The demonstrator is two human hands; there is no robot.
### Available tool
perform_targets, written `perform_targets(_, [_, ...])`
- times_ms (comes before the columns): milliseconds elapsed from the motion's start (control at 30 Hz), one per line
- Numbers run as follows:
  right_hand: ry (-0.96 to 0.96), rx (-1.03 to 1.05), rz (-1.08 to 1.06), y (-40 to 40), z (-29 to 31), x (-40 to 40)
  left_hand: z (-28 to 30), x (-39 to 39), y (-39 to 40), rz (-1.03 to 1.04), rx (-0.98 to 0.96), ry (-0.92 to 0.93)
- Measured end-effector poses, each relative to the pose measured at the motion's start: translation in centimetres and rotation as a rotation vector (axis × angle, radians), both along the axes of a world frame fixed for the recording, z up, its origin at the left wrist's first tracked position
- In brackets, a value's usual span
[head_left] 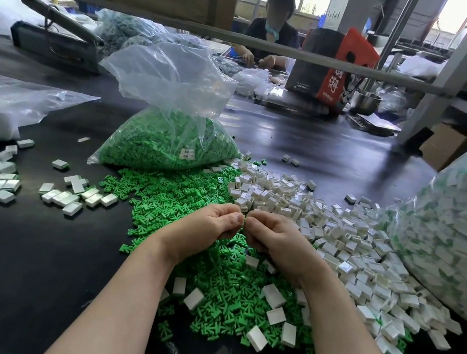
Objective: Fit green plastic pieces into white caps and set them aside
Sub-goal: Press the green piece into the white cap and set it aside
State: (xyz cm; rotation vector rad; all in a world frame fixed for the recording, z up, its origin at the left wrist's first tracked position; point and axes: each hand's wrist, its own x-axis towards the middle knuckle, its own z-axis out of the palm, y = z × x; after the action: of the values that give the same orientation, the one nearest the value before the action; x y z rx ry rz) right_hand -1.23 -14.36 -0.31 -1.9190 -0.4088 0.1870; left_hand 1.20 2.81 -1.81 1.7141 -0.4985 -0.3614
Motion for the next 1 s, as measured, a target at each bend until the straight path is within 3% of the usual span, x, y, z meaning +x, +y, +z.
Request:
perform_targets(767, [0.052,-0.035,0.048,-0.46,0.09,-0.04,-0.14,0.04,0.51,-0.045,0.022,0.049])
perform_targets(1000, [0.097,0.244,-0.005,0.43,-0.59,0.28,-0.05,-0.12,-0.11,0.030,-0.139,0.103])
